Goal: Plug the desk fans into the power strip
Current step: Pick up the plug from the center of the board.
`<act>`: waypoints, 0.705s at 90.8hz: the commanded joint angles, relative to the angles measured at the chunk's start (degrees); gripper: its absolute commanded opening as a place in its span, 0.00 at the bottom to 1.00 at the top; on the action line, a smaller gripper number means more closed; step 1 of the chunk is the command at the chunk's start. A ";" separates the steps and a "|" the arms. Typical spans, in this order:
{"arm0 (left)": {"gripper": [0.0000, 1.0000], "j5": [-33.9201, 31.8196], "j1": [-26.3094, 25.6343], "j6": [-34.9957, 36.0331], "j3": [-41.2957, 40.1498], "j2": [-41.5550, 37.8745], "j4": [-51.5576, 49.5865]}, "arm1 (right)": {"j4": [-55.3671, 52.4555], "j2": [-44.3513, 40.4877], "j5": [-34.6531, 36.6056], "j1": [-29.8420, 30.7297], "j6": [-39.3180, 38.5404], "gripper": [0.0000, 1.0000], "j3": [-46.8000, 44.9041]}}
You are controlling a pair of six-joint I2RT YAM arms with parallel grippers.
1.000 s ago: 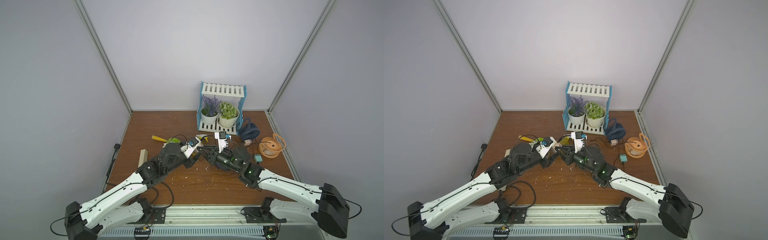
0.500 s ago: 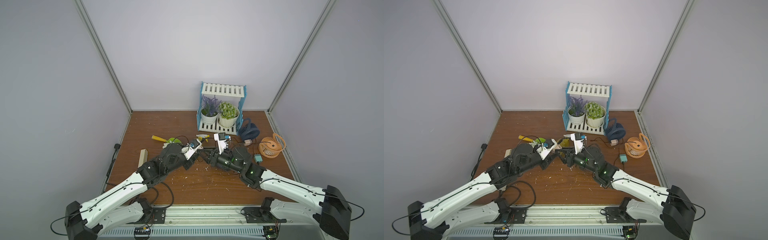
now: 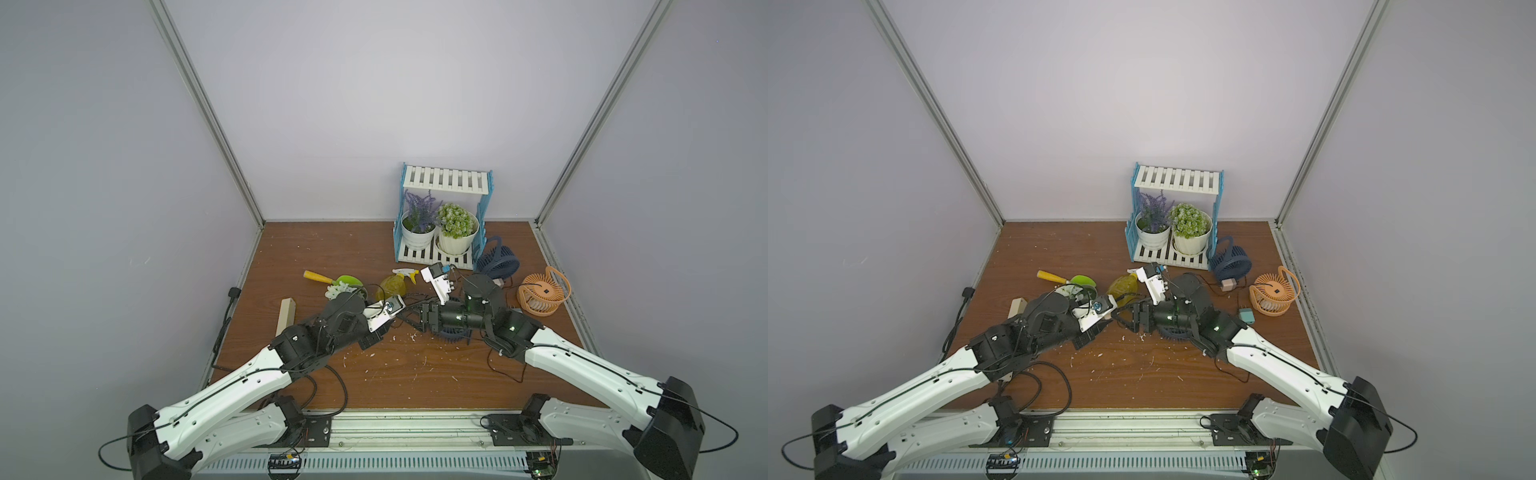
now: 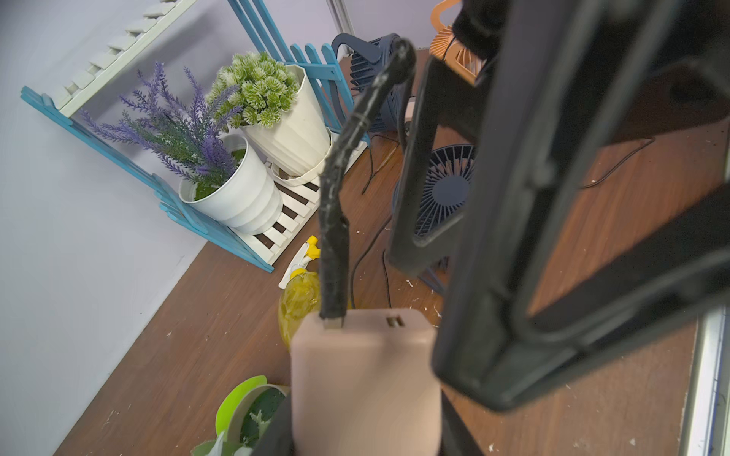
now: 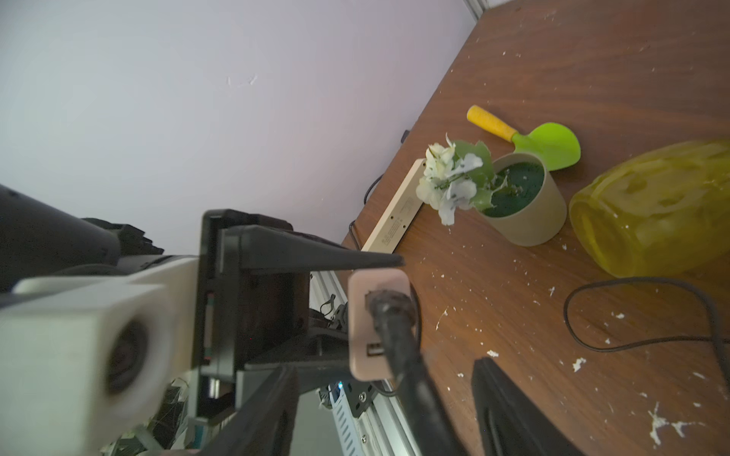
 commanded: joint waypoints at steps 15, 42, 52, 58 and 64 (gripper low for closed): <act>0.32 3.52 -0.71 1.72 0.89 -0.56 0.19 | 6.50 3.36 -5.72 -0.28 3.69 0.60 0.18; 0.32 5.85 -0.72 2.25 -0.04 -0.58 -0.26 | 11.03 6.37 -7.51 -0.96 6.42 0.48 0.51; 0.31 5.86 -0.65 2.40 -0.35 -0.56 -0.59 | 12.05 7.25 -7.92 -1.26 7.22 0.41 0.16; 0.31 5.19 -0.65 2.87 -0.54 -0.41 -0.75 | 12.30 7.64 -8.47 -1.36 7.54 0.38 0.00; 0.31 4.15 -0.66 3.36 -0.68 -0.23 -1.02 | 12.18 7.72 -8.66 -1.64 7.68 0.39 -0.02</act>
